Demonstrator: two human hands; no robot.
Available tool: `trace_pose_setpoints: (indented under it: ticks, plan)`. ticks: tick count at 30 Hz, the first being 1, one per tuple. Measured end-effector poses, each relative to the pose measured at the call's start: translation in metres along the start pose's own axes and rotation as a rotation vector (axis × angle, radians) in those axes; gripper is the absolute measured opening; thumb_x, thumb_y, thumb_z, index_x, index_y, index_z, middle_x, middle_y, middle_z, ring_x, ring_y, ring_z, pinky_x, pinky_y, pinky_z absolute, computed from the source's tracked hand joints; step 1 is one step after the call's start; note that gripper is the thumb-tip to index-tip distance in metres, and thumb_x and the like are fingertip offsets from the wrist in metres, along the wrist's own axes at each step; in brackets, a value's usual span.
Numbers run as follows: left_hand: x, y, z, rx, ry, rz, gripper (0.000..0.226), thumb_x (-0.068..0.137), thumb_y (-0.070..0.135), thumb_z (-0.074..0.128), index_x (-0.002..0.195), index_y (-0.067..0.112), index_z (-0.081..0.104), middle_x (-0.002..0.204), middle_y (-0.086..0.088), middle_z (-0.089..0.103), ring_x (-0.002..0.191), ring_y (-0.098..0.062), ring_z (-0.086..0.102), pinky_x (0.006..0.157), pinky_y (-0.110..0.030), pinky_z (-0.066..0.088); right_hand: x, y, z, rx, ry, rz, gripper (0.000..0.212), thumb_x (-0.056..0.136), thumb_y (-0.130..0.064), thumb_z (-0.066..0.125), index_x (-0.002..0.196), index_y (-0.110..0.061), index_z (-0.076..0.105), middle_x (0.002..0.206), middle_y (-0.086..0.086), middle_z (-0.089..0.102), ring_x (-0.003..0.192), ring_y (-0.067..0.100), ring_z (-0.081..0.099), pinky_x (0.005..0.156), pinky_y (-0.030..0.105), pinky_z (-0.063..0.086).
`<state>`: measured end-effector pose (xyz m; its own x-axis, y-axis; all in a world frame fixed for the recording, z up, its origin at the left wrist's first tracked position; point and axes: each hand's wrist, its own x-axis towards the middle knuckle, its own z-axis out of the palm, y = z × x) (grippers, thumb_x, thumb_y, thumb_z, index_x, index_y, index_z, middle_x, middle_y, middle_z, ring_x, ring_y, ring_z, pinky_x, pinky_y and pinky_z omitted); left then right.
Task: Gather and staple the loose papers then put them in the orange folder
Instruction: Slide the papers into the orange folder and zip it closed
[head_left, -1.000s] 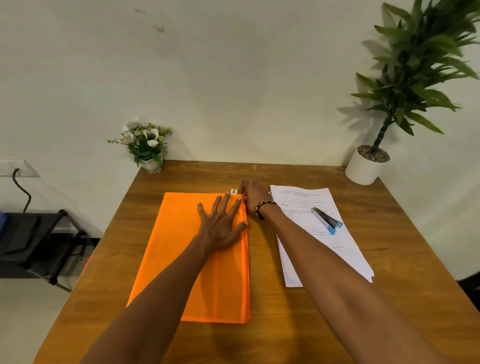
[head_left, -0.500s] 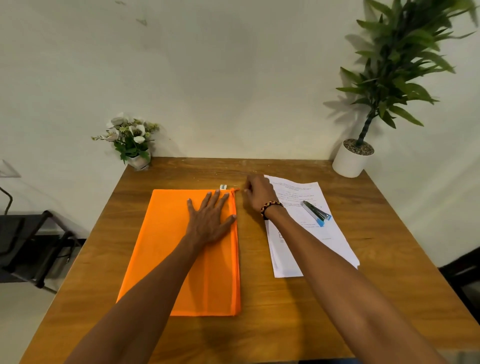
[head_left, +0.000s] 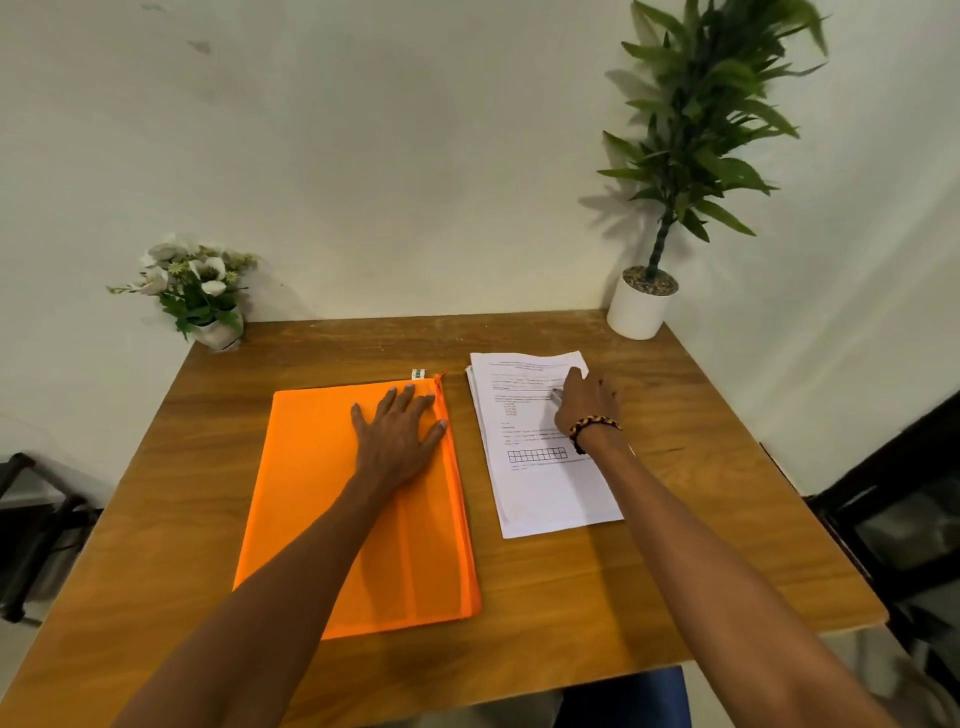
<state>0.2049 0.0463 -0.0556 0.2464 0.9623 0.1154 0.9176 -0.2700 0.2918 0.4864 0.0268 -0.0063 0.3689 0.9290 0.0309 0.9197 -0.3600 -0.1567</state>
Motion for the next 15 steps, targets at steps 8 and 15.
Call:
trace_pose_setpoints:
  ticks: [8, 15]
  plan:
    - [0.002, 0.026, 0.008, -0.028, -0.004, 0.024, 0.061, 0.099, 0.066, 0.034, 0.151, 0.036, 0.041, 0.165, 0.000, 0.029, 0.154, -0.025, 0.020, 0.117, -0.071, 0.008, -0.002, 0.023, 0.004, 0.093, 0.197, -0.027, 0.018, 0.095, -0.026, 0.060, 0.101, -0.009, 0.057, 0.102, 0.013, 0.064, 0.101, 0.033, 0.057, 0.083, 0.044, 0.043]
    - [0.005, 0.031, 0.010, -0.015, 0.000, 0.035, 0.060, 0.099, 0.065, 0.035, 0.150, 0.035, 0.042, 0.164, -0.002, 0.030, 0.154, -0.026, 0.020, 0.117, -0.070, 0.008, 0.003, 0.071, -0.008, 0.098, 0.148, 0.196, 0.036, 0.084, -0.002, 0.064, 0.118, -0.005, 0.054, 0.115, 0.019, 0.060, 0.111, 0.036, 0.054, 0.081, 0.043, 0.049]
